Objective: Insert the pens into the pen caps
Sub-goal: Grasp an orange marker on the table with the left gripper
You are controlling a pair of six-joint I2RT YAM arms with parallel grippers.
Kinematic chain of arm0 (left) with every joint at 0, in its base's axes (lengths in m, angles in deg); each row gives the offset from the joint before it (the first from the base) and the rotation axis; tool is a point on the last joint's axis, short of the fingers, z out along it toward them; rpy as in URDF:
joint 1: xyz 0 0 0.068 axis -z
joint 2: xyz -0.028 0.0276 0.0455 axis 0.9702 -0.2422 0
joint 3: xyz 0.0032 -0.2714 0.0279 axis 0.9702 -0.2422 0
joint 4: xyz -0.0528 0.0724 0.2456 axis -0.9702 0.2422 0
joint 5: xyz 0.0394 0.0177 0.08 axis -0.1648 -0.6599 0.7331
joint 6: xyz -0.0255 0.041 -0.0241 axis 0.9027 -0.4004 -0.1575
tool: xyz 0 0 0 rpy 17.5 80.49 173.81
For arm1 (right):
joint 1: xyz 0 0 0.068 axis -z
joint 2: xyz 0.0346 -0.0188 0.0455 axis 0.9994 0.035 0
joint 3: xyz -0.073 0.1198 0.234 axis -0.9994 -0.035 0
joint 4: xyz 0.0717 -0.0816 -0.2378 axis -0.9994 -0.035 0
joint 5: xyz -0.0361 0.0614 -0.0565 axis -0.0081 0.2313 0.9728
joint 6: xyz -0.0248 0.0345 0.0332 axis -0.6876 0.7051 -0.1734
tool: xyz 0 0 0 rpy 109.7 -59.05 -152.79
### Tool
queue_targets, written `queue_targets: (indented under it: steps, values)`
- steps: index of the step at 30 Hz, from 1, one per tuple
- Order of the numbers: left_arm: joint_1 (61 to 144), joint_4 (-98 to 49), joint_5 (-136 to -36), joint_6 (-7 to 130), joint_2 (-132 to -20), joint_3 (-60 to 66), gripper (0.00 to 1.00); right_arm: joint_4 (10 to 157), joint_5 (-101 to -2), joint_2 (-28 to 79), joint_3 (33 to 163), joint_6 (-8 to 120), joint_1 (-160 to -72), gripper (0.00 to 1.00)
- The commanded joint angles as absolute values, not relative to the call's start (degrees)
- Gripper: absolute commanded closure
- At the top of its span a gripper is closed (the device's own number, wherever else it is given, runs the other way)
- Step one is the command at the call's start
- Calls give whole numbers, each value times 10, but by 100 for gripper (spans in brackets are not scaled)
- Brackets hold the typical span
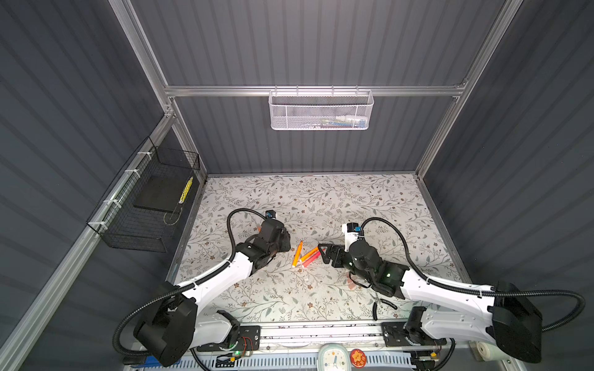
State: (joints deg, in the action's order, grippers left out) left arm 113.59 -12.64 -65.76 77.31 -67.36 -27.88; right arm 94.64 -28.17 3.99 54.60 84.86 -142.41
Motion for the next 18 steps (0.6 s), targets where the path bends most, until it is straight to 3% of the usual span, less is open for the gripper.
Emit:
queue_targets:
  steps: [1,18]
  values:
    - [1161,-109,-671,796,-686,-292,47,943,-279,34,557,848,-1420,14]
    - [1179,-78,-671,757,-842,-223,47,939,-289,31,560,849,-1420,14]
